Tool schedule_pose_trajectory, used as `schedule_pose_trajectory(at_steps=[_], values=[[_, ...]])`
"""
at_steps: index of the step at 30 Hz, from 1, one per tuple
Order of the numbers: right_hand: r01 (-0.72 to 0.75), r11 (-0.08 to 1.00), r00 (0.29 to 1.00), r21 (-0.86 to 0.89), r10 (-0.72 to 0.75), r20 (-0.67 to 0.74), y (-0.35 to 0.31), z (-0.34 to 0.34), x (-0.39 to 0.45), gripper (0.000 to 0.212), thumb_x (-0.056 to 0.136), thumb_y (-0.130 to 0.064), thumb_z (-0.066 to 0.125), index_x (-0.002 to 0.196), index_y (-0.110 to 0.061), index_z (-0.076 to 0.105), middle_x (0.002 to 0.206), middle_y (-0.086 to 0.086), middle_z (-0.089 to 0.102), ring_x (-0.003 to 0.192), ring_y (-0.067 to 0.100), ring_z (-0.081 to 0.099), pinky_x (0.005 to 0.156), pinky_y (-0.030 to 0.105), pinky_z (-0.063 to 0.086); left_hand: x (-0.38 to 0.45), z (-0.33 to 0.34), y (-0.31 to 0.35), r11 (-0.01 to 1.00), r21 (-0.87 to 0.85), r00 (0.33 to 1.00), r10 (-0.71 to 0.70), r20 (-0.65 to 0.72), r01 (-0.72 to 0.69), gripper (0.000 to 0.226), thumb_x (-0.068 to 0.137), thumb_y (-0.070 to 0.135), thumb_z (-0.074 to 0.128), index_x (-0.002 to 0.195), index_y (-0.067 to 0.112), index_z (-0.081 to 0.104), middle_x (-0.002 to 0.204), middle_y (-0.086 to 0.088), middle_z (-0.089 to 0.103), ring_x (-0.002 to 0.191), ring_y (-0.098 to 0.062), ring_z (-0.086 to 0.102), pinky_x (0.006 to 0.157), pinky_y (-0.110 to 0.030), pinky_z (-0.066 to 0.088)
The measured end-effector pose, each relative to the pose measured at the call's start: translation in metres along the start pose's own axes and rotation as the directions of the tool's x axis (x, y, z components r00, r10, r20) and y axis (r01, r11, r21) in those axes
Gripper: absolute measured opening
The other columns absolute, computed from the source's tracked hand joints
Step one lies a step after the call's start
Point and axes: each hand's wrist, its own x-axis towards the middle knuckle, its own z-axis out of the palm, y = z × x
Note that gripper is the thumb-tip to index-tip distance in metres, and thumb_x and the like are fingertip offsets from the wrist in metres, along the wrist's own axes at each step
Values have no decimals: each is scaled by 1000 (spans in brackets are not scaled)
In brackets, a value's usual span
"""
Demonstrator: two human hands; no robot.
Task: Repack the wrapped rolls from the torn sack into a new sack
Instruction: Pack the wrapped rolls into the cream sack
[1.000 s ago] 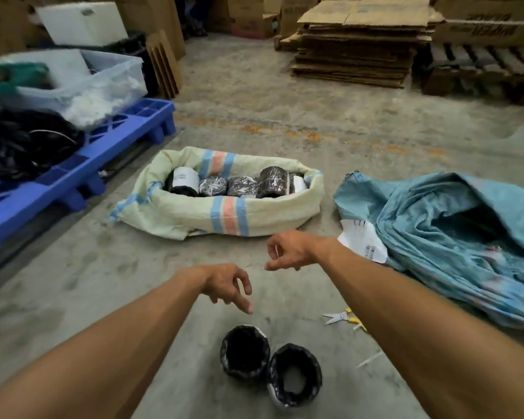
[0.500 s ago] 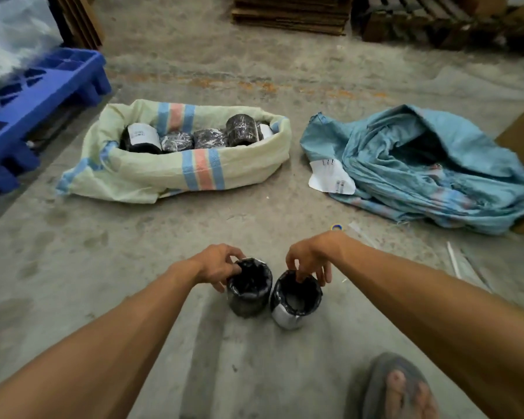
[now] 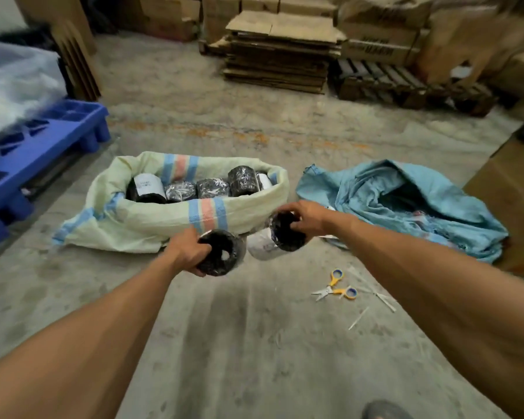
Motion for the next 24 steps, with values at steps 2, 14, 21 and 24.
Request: schedule_pose_trajectory(at_steps=[2, 14, 21, 24], values=[[46, 999, 993, 7, -45, -110, -29, -20, 20, 64, 84, 2, 54, 141, -26, 53, 130, 8, 63, 99, 18, 55, 78, 16, 35, 13, -31, 10, 996, 83, 991, 19, -129, -9, 26, 89, 8, 52, 112, -3, 53, 110, -25, 57, 98, -42, 62, 63, -39, 58], [143, 985, 924, -94, -167, -344, -103, -47, 175, 68, 83, -1, 48, 141, -35, 51, 128, 13, 61, 112, 35, 60, 96, 41, 49, 135, -104, 23, 975, 221, 895, 124, -429, -30, 63, 89, 2, 38, 147, 25, 31, 131, -26, 54, 115, -45, 53, 98, -46, 45], [135, 982, 939, -129, -168, -300, -85, 55, 230, 74, 93, -12, 43, 150, -50, 16, 164, 7, 11, 135, 39, 34, 101, 54, 45, 209, -59, 7, 972, 233, 887, 145, -438, -44, 74, 89, -4, 36, 155, 24, 19, 150, -14, 38, 131, -36, 43, 108, -45, 36], [218, 973, 935, -75, -230, -271, -75, 49, 239, 75, 89, -29, 47, 152, -50, 13, 165, 5, 6, 139, 37, 28, 102, 52, 45, 213, -52, -6, 957, 276, 858, 210, -468, -84, 73, 89, -1, 37, 155, 26, 19, 151, -6, 39, 130, -32, 45, 104, -47, 40]])
